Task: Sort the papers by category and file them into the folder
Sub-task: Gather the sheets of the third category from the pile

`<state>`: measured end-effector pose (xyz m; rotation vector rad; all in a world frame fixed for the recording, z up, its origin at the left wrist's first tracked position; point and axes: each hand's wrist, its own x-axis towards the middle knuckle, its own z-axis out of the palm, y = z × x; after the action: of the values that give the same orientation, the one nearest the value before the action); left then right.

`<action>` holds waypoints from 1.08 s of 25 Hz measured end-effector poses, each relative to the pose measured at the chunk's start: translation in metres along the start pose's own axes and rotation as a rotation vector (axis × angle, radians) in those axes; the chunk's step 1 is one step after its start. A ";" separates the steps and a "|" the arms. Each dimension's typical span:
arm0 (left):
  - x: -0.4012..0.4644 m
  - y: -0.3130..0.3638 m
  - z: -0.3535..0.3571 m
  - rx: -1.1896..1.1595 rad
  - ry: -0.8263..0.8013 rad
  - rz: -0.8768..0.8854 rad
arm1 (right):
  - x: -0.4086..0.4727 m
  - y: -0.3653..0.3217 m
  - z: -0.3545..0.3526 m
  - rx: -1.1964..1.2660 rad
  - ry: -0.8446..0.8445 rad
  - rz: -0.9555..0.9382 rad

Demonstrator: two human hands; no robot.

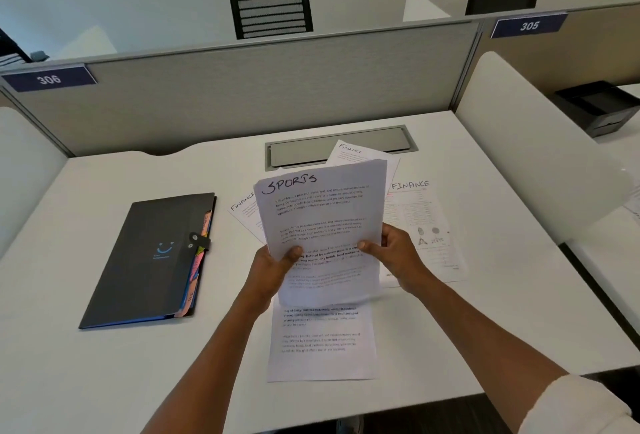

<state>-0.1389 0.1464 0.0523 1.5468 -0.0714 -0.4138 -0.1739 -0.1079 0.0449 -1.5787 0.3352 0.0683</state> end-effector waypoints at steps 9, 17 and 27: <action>-0.006 -0.002 0.001 0.082 0.149 0.090 | -0.016 0.000 0.029 -0.211 0.169 -0.172; -0.011 -0.004 0.006 0.151 0.210 0.131 | -0.015 -0.001 0.041 -0.313 0.214 -0.180; -0.015 -0.020 0.019 0.274 0.220 0.061 | -0.034 0.000 0.054 -0.395 0.195 -0.165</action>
<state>-0.1631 0.1338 0.0364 1.8472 -0.0038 -0.1880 -0.1973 -0.0490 0.0508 -2.0058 0.3569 -0.1578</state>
